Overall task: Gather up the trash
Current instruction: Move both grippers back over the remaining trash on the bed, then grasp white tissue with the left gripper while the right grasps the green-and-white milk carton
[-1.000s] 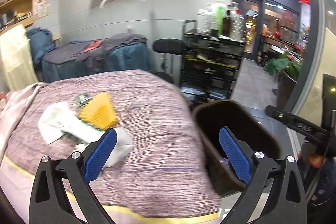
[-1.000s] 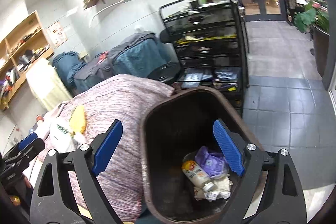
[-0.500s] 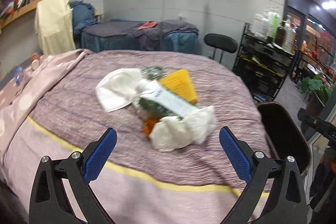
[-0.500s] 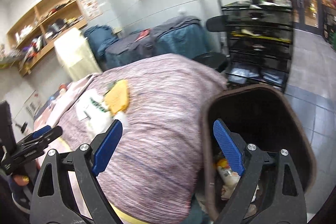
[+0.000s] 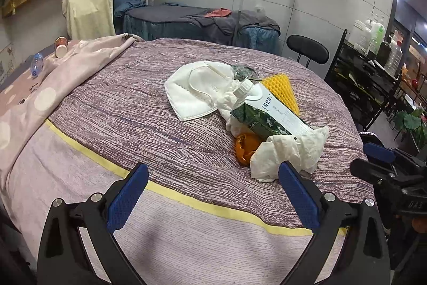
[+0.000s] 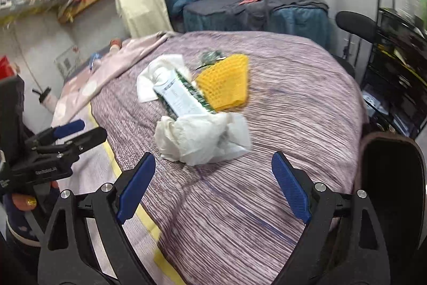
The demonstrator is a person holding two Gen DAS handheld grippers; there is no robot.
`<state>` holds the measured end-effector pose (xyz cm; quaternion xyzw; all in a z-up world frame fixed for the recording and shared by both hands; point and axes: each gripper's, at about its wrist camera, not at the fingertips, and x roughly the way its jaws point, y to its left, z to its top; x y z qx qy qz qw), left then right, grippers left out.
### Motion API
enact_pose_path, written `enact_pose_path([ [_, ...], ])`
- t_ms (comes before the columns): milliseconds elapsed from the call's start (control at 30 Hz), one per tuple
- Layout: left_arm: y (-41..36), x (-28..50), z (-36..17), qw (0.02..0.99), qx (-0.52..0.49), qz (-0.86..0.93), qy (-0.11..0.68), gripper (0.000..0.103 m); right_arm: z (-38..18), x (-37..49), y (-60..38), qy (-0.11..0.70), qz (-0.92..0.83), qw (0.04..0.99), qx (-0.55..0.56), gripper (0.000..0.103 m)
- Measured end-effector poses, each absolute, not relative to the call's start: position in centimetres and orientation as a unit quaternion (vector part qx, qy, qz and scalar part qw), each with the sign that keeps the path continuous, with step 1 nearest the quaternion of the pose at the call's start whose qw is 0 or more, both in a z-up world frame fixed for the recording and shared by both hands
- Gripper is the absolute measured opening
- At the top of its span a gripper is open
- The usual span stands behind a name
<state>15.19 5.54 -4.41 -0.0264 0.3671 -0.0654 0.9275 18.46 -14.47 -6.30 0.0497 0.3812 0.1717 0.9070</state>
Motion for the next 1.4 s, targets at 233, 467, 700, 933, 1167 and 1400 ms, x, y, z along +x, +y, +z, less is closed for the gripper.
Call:
enact_pose_path([
  [233,5.1,15.8,-5.0,0.923,-0.013,-0.081,0.376,0.096,-8.1,22.8,-11.2,0.420,0.168,0.892,0.003,0.083],
  [467,4.7,16.3,-5.6,0.918,-0.005,-0.093,0.384,0.096,-9.4,24.1,-11.6,0.438,0.176,0.881,0.031,0.024],
  [700,4.4,17.0,-5.6,0.918,0.001,-0.098,0.385,0.096,-7.9,21.6,-14.1,0.403,0.162,0.899,0.053,0.009],
  [933,3.2,17.8,-5.8,0.911,0.003,-0.119,0.394,0.096,-6.7,19.5,-17.3,0.378,0.141,0.912,0.070,0.004],
  [1167,-1.5,19.7,-7.3,0.883,0.079,-0.175,0.429,0.094,-6.5,19.0,-18.5,0.367,0.140,0.915,0.094,0.004],
  [1400,-4.5,21.4,-8.9,0.854,0.135,-0.214,0.455,0.047,-6.9,19.4,-18.8,0.375,0.133,0.912,0.101,0.009],
])
